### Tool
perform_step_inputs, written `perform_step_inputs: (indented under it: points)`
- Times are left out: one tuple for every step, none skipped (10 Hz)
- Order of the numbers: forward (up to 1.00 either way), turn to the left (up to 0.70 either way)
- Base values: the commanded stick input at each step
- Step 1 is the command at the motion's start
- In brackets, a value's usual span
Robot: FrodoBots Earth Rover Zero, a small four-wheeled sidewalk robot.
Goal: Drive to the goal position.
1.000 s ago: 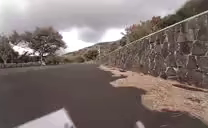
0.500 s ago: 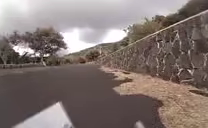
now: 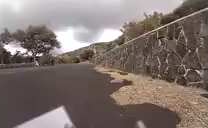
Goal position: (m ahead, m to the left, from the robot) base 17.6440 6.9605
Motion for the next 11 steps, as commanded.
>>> perform_step_inputs:
  points:
    - [1.0, 0.0]
    - [1.0, 0.0]
    - [1.0, 0.0]
    - [1.0, 0.0]
    - [1.0, 0.0]
    - [1.0, -0.04]
    - [1.0, -0.08]
    - [1.0, -0.04]
    - [1.0, 0.0]
    - [1.0, -0.06]
    - [1.0, -0.01]
